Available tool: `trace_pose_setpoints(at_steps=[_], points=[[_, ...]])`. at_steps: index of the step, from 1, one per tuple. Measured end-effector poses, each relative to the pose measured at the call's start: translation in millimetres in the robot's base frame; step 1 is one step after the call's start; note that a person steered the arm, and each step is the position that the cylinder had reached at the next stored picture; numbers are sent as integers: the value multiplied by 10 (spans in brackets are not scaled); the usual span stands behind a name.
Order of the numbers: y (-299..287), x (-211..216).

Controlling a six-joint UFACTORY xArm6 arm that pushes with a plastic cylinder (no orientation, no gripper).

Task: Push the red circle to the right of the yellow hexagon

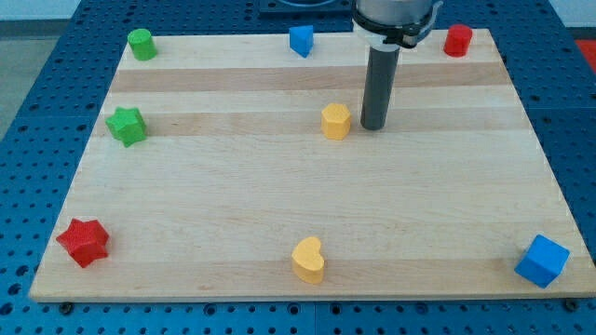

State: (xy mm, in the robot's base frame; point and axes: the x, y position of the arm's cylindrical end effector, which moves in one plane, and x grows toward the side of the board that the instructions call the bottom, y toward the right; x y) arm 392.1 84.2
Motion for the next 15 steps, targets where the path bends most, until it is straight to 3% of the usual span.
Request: trace_pose_setpoints(at_steps=[1,3,6,7,8,10,12,15], points=[[219,-6],[1865,-622],[1999,-1917],[1623,-2006],[1255,-1860],[2098,-1808],[1560,-1686],[1194,-1122]])
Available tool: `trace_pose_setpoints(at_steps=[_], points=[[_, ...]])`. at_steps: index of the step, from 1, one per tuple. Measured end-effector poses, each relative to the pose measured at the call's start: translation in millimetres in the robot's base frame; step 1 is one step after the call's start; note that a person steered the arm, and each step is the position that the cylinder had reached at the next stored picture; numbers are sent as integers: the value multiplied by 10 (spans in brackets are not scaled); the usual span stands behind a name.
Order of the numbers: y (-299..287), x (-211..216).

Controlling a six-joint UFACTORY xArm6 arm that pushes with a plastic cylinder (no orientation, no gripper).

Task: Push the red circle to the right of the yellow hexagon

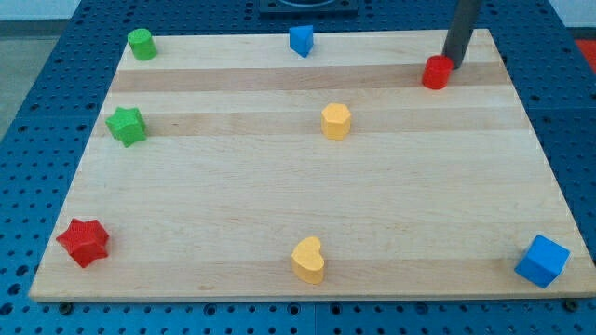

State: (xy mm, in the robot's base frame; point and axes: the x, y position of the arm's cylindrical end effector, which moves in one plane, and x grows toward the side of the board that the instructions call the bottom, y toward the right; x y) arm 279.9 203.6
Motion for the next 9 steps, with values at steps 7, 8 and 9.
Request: trace_pose_setpoints(at_steps=[7,8,9], points=[[-833,891],[-926,978],[-997,978]])
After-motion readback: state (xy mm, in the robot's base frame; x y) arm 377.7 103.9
